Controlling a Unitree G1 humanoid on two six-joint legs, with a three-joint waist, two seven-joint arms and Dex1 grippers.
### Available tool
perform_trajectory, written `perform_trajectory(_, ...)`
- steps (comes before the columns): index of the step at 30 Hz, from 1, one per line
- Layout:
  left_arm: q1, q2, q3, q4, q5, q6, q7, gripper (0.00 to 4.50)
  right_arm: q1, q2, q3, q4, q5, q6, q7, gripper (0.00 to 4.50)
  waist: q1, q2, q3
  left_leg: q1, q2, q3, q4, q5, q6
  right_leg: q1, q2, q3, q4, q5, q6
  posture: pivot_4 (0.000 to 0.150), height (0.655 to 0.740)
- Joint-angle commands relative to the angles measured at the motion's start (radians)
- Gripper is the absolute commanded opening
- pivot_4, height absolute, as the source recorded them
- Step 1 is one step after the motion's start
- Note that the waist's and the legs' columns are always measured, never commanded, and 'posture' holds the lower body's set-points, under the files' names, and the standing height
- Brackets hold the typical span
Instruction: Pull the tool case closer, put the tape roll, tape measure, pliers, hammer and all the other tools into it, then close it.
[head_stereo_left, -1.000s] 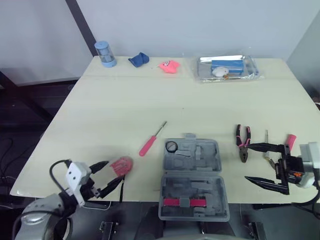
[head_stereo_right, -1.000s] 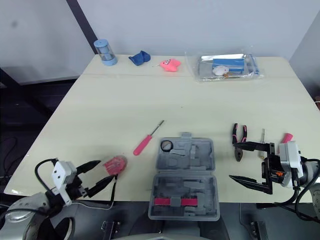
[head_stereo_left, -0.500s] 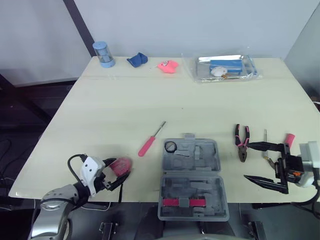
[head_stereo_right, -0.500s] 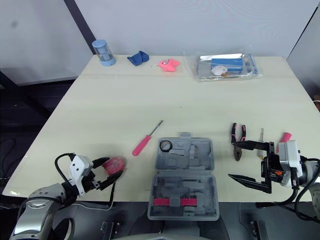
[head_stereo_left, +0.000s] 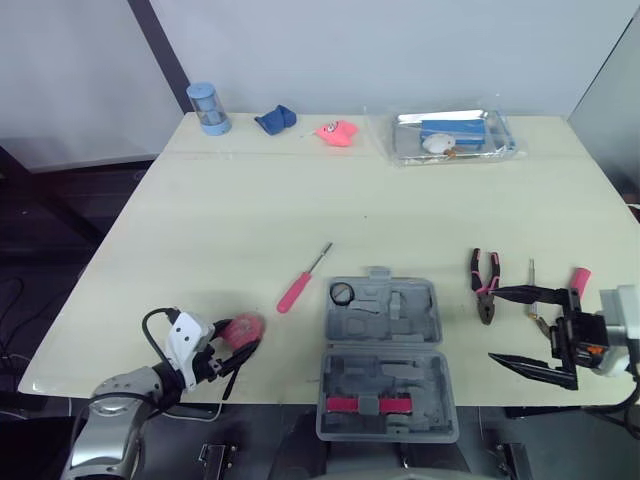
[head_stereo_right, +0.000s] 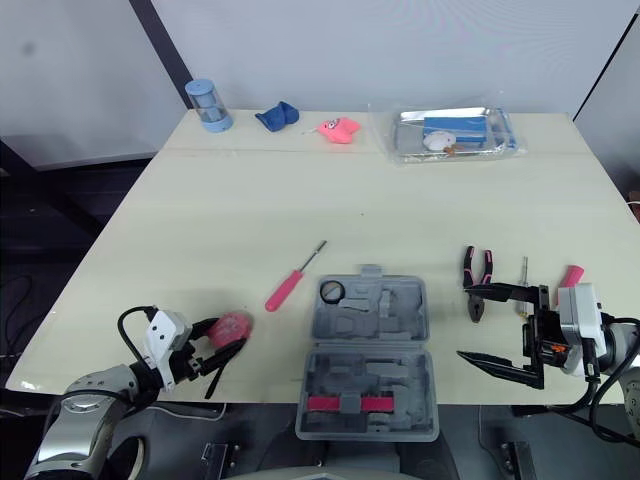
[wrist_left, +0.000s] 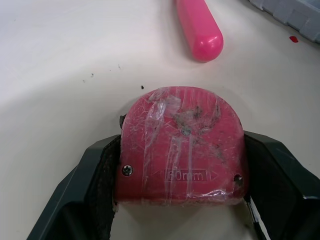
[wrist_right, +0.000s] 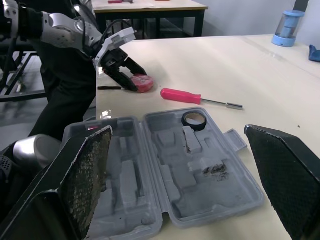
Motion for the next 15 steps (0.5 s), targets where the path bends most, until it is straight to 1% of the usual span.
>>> perform_trajectory(1, 0.018, 0.024, 0.010, -0.019, -0.011, -0.023, -0.033, 3.07, 0.002, -0.001, -0.020, -0.018, 0.009, -0.011, 0.001, 4.50, 0.000, 0.000, 0.000, 0.000, 0.000, 0.000, 0.000, 0.000, 0.000, 0.000, 0.000, 0.000, 0.000, 0.000, 0.000, 0.150, 0.7400)
perform_trajectory(5, 0.019, 0.077, 0.033, -0.122, -0.074, -0.007, -0.112, 3.07, -0.008, 0.004, -0.020, -0.048, 0.043, 0.053, -0.062, 4.50, -0.001, -0.001, 0.000, 0.000, 0.000, 0.000, 0.000, 0.000, 0.000, 0.000, 0.000, 0.000, 0.000, 0.000, 0.000, 0.150, 0.7400)
perform_trajectory(8, -0.021, 0.135, 0.028, -0.185, -0.118, 0.032, -0.180, 3.07, -0.008, -0.004, -0.015, -0.071, 0.058, 0.114, -0.110, 4.50, 0.004, -0.001, 0.001, 0.000, 0.000, 0.000, 0.000, 0.000, 0.000, 0.000, 0.000, 0.000, 0.000, 0.000, 0.000, 0.150, 0.7400)
perform_trajectory(12, -0.140, 0.201, -0.026, -0.232, -0.154, 0.095, -0.271, 3.07, -0.028, -0.020, -0.004, -0.106, 0.089, 0.226, -0.182, 4.50, 0.004, 0.000, 0.001, -0.001, 0.000, -0.001, 0.000, 0.000, 0.000, 0.000, 0.000, -0.001, 0.000, 0.000, 0.000, 0.150, 0.7400)
perform_trajectory(15, -0.244, 0.219, -0.091, -0.254, -0.163, 0.139, -0.332, 3.07, -0.041, -0.050, 0.014, -0.136, 0.101, 0.337, -0.244, 4.50, 0.002, 0.000, 0.001, -0.001, 0.000, -0.001, 0.000, 0.000, 0.000, 0.000, 0.000, -0.001, 0.000, 0.000, 0.000, 0.150, 0.7400)
